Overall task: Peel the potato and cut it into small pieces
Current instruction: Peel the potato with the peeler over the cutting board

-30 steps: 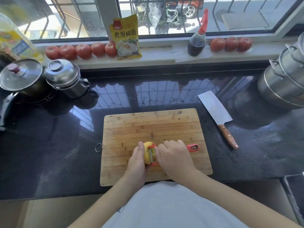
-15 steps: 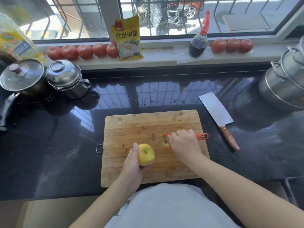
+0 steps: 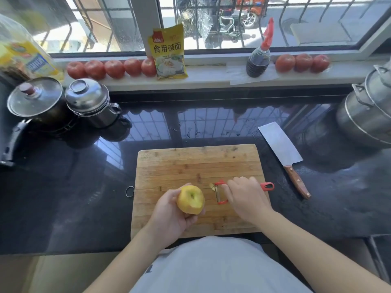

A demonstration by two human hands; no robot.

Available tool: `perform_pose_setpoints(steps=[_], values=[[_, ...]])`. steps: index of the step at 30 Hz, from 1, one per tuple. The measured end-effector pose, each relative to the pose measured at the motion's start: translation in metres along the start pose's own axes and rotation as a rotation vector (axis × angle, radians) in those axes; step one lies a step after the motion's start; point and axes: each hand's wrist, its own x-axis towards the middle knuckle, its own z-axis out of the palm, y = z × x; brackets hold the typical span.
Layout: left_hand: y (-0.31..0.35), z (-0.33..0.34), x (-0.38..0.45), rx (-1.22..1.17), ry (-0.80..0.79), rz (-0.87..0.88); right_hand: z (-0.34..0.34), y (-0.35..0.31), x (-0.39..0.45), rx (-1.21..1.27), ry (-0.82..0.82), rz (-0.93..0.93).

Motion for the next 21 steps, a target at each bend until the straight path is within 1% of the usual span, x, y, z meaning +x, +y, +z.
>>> perform_pose_setpoints(steps=[3, 5, 10, 13, 17, 21], values=[[-0.004, 0.001, 0.001, 0.086, 0.006, 0.020, -0.005, -0.005, -0.007, 0.119, 0.082, -0.097], [-0.006, 0.005, 0.002, 0.108, 0.026, 0.040, -0.013, -0.007, -0.005, 0.155, 0.114, -0.149], [-0.007, 0.013, 0.001, 0.183, 0.074, 0.054, -0.026, -0.021, -0.003, 0.143, 0.232, -0.373], [-0.007, 0.017, -0.002, 0.261, 0.141, 0.082, -0.037, -0.032, 0.001, 0.134, 0.286, -0.445], [-0.008, 0.021, -0.004, 0.326, 0.179, 0.109, -0.044, -0.043, 0.005, 0.111, 0.294, -0.494], [-0.007, 0.024, -0.006, 0.243, 0.200, 0.089, -0.042, -0.038, 0.008, 0.095, 0.270, -0.514]])
